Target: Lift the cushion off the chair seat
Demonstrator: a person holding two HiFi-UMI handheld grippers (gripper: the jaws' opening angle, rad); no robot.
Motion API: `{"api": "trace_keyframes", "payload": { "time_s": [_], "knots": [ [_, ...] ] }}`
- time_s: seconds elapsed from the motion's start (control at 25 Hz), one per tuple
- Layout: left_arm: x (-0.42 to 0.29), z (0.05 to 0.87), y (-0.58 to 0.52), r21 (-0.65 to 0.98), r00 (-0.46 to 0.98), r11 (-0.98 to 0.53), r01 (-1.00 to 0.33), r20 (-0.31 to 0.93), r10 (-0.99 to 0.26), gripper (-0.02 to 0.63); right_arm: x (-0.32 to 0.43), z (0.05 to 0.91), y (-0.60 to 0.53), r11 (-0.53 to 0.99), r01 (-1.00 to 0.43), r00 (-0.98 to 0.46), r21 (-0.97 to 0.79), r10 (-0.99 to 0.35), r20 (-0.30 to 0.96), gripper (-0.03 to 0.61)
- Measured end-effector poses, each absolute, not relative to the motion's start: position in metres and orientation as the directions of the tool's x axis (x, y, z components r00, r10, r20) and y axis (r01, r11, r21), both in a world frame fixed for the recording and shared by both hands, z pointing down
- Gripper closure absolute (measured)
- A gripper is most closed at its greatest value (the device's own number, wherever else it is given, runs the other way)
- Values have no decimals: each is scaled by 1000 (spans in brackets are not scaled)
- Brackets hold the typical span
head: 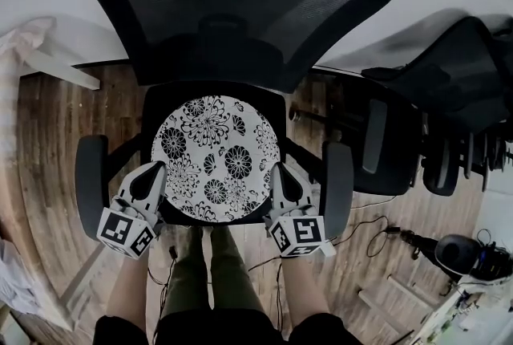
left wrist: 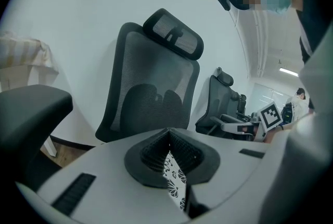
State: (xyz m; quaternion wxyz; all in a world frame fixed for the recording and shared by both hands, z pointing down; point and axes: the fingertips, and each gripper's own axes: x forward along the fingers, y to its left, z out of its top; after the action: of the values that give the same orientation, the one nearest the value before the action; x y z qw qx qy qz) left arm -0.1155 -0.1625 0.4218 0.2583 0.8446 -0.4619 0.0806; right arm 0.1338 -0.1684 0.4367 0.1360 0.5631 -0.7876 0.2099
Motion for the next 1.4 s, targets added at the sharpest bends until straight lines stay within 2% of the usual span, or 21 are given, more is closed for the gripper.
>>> {"api": "trace_keyframes", "payload": {
  "time_s": [1.4],
  "knots": [
    [-121,541,-148,443,554,-354,-824,493,-671,603,135,563,-145,259,-949,-315,-182,-725,613,561]
  ]
}}
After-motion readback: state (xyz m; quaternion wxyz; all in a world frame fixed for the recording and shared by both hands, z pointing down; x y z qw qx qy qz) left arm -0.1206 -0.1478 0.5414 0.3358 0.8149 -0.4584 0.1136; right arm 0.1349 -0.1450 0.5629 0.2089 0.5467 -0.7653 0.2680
